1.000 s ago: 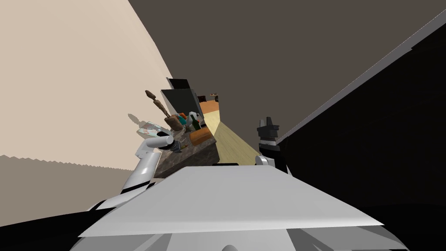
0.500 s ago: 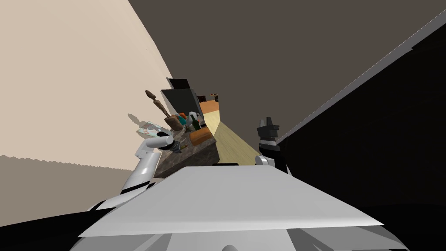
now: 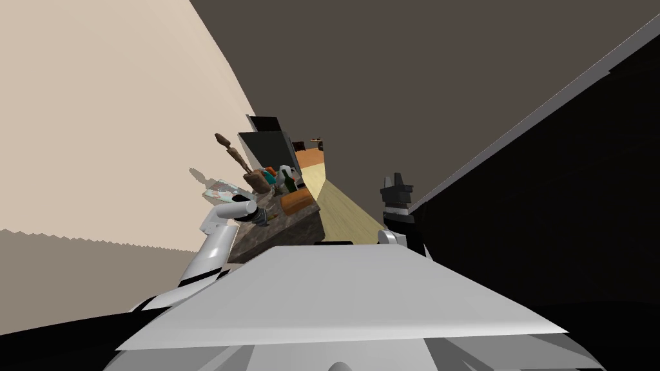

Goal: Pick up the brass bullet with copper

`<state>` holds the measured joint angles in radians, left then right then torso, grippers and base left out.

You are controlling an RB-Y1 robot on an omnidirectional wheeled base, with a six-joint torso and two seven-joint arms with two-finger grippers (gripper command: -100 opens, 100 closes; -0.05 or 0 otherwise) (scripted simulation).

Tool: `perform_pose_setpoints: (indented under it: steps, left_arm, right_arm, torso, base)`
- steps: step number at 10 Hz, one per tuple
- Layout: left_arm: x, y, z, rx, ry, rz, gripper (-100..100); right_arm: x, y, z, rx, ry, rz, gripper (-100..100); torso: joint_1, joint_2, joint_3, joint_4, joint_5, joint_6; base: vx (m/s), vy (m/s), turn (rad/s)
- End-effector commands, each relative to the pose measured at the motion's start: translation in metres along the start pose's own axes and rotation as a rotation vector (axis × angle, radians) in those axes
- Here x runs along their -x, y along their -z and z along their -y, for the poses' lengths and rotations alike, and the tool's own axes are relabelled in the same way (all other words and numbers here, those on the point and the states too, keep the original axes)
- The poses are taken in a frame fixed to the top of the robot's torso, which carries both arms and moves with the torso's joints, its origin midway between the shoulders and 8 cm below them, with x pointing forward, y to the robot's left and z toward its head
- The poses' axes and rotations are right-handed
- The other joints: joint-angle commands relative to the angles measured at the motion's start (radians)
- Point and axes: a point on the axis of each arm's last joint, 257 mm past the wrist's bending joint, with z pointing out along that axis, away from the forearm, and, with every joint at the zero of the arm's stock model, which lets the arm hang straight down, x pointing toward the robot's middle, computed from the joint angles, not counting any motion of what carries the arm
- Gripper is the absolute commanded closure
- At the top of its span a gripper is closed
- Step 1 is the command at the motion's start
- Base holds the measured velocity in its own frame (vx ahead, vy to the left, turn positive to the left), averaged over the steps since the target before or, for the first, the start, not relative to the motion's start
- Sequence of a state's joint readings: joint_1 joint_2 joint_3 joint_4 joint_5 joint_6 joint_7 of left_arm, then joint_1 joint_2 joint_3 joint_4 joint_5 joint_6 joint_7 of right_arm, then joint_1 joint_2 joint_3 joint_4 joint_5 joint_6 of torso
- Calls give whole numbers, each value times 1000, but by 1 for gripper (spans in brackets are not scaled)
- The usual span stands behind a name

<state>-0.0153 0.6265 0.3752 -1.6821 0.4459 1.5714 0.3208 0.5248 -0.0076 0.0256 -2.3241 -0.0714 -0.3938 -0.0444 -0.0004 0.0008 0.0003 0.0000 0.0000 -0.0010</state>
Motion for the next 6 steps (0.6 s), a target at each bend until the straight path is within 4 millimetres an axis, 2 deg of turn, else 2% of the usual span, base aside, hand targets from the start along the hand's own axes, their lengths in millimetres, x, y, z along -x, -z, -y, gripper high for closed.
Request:
perform_pose_setpoints:
  steps: [1,2,5,6]
  left_arm:
    - [0,0,0,0,0,0,0]
    - [0,-9,-2,0,1,0,-100]
    - [0,-23,-6,1,2,1,-100]
    - [0,-19,-4,3,2,1,-100]
  right_arm:
    - [0,0,0,0,0,0,0]
    - [0,0,0,0,0,0,0]
    - [0,0,0,0,0,0,0]
    - [0,0,0,0,0,0,0]
  torso:
    - [0,0,0,0,0,0]
    - [0,0,0,0,0,0]
    - [0,0,0,0,0,0]
    - [0,0,0,0,0,0]
  base:
    - [0,0,0]
    - [0,0,0]
    - [0,0,0]
    - [0,0,0]
